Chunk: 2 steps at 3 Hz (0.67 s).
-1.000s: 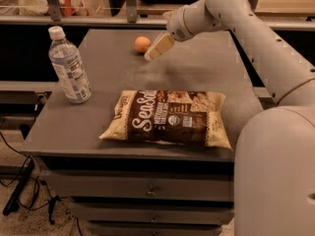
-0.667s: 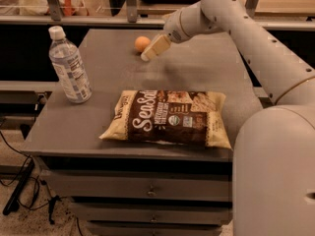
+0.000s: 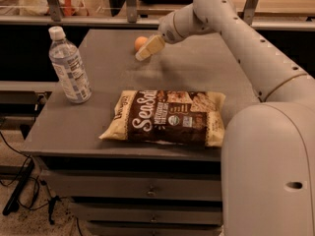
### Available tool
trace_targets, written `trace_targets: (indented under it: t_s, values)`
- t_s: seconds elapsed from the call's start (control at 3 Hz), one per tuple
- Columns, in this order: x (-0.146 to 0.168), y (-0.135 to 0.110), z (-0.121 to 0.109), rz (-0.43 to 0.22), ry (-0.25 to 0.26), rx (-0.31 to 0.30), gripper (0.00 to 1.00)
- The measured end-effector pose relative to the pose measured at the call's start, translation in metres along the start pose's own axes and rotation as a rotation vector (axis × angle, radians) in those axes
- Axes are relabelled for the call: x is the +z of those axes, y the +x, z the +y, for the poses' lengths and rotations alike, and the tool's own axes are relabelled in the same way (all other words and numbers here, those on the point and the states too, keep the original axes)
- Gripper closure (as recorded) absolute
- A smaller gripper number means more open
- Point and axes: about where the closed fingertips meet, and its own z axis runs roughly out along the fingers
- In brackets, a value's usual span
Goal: Move orange near brown chip bag
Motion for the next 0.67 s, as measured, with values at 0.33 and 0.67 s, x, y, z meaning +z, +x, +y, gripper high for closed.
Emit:
trace_targets:
  t_s: [0.33, 0.67]
  values:
    - [0.0101, -0.003, 0.002, 0.004, -0.013, 0.004, 0.0]
    - [0.0171, -0.004, 0.0039, 0.011, -0.021, 0.007, 0.18]
